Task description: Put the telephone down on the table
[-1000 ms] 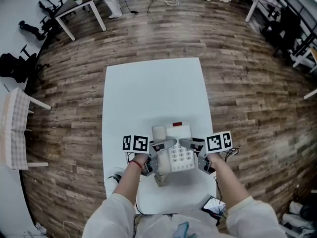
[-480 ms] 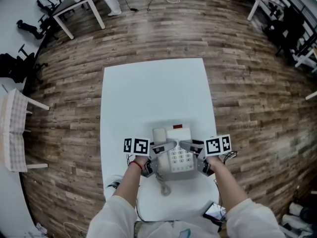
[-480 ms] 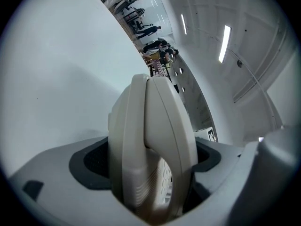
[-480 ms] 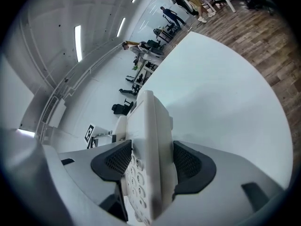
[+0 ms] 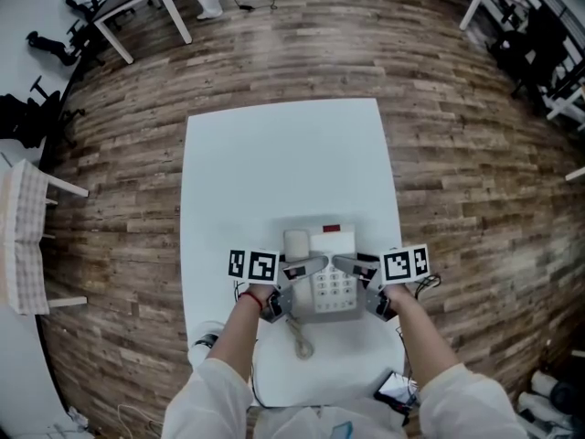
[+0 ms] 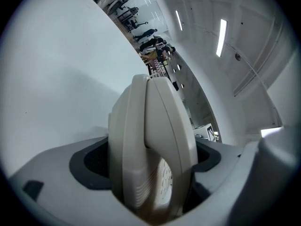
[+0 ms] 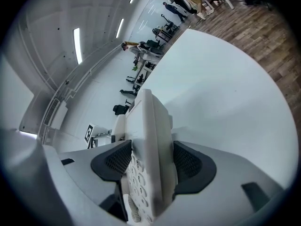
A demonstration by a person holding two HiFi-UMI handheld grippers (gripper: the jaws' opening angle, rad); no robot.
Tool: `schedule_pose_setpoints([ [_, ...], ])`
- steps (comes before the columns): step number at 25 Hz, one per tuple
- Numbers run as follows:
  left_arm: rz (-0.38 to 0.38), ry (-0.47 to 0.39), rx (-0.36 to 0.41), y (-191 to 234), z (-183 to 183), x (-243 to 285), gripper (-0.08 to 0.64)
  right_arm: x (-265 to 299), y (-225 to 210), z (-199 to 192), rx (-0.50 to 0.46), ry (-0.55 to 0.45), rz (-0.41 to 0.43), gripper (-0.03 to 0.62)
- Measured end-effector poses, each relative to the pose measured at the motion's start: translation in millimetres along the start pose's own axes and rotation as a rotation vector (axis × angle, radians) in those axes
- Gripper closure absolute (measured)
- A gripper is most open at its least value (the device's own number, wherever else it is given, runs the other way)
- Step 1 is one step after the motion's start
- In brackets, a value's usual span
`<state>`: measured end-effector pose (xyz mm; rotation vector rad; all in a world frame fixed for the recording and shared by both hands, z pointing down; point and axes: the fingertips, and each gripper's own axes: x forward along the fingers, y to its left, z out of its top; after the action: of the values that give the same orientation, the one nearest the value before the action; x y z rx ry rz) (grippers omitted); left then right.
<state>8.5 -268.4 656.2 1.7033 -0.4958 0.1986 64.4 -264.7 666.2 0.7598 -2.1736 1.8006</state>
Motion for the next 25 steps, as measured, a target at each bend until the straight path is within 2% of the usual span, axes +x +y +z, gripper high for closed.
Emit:
schedule_pose_setpoints([
  [5,0.007,-0.008,0.031,0.0,0.3,0.3,0.100,1.3,-1.4,0.1,-0.008,0.000,0.001,0.311],
  [12,0.017,-0.021,0.117,-0.9,-0.6,0.1,0.100,1.9,-1.9,-2.9,-0.025,0.011,0.031,0.310],
  [25,0.005,-0.080,0.148,-1.0,0.7,-0.2,0.100,1.4,-1.1,-0.5,-0.072,0.027,0.049,0.310],
])
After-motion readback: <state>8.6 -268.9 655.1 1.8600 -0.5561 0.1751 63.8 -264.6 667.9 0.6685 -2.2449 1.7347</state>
